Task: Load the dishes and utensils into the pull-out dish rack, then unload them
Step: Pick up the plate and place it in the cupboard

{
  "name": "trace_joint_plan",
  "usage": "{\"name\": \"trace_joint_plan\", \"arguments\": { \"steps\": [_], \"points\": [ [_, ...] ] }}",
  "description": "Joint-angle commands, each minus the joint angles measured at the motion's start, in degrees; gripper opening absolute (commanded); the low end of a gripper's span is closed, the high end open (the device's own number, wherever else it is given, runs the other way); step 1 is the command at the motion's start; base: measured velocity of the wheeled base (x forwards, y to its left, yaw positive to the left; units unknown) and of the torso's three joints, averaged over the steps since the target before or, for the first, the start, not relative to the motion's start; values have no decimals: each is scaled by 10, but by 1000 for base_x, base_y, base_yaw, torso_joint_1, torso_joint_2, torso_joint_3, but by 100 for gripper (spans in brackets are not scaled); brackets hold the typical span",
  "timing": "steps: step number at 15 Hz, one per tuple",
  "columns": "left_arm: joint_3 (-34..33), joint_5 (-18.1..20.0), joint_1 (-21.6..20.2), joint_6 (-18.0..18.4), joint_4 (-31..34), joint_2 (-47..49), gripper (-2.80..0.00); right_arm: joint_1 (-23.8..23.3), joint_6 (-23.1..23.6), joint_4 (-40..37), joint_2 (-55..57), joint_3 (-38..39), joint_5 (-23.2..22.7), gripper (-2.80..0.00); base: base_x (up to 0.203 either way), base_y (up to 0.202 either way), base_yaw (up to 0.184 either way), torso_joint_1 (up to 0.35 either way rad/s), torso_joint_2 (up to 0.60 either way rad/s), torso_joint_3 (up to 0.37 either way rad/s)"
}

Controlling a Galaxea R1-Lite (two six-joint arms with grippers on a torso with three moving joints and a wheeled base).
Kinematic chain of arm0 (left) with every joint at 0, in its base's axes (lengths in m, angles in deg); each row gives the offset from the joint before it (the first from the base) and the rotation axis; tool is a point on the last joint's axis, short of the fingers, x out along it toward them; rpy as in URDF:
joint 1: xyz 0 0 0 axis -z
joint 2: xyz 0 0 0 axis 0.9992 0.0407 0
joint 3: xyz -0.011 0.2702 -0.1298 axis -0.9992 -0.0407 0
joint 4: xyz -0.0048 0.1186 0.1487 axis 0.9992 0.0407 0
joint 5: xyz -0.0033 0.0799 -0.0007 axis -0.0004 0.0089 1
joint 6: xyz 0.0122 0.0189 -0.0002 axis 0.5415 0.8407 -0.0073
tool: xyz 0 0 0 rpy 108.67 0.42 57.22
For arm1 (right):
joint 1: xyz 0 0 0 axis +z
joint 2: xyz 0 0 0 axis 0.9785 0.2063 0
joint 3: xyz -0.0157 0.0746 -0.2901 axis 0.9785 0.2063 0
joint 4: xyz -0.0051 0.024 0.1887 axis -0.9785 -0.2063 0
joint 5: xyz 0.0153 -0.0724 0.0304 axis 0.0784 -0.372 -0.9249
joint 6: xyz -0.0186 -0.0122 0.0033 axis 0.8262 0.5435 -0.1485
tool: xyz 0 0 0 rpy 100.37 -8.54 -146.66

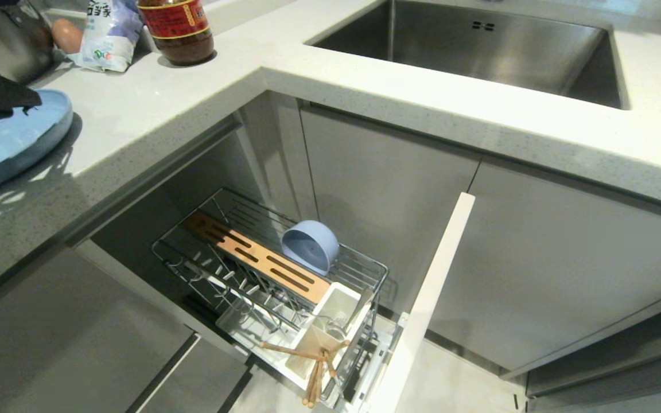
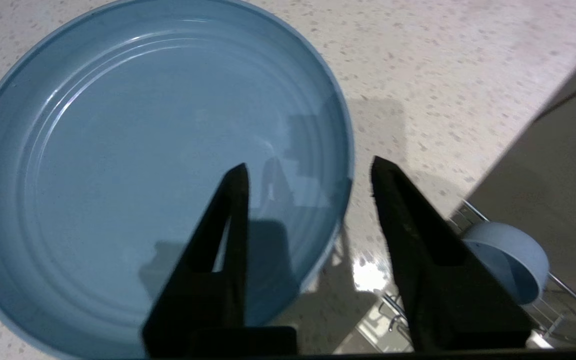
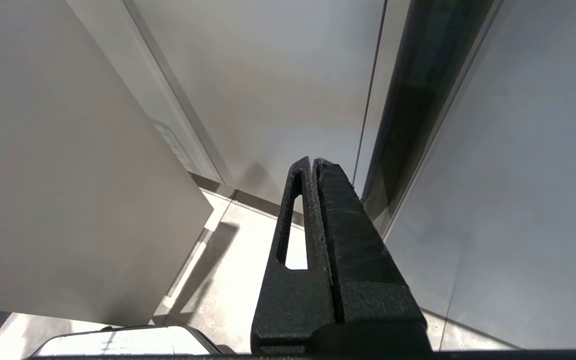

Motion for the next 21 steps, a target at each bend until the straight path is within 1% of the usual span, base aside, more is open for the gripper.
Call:
{"name": "trace_joint_plan", "arguments": {
  "steps": [1,4,6,12,13,21],
  "points": [
    [5,-3,-11,-6,2,38,0,0,0,0,-2,0,0,-280,0,0,0,0,0,0],
    [6,-10,-17,-11,-1,68,0,0,0,0,-2,0,0,-280,0,0,0,0,0,0],
    [13,-9,-30,-21,-4,94,0,0,0,0,-2,0,0,-280,0,0,0,0,0,0],
    [16,-8,-37,-26,-13,103,0,0,0,0,-2,0,0,-280,0,0,0,0,0,0],
    [15,-8,-37,-26,-13,103,-280,0,0,0,-2,0,0,-280,0,0,0,0,0,0],
    [16,-7,-37,-25,-13,100,-280,0,0,0,-2,0,0,-280,0,0,0,0,0,0]
  ]
}}
